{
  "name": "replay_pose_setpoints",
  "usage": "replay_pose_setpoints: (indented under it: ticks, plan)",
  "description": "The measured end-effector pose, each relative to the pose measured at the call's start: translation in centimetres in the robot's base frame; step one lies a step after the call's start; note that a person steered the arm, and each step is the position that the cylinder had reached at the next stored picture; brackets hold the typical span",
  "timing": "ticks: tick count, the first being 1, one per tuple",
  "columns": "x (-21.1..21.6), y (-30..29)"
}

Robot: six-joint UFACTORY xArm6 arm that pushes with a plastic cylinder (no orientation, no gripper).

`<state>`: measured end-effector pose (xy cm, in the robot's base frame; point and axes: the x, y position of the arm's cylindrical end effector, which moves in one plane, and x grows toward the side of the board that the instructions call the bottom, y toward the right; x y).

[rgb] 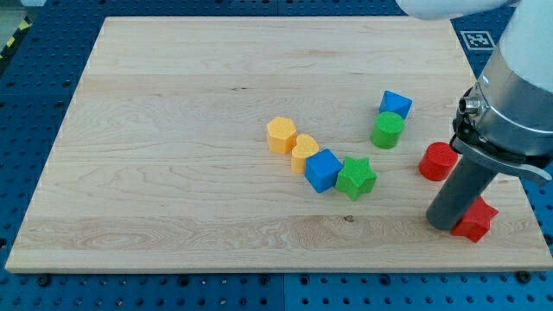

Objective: Slide the green circle and blue triangle a bit up

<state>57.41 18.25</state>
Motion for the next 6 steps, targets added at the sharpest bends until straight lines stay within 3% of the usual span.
replay_pose_setpoints:
  ticks: [4,6]
  plan:
    - [-8.8,-4.1]
    - [-9.4,-2.8]
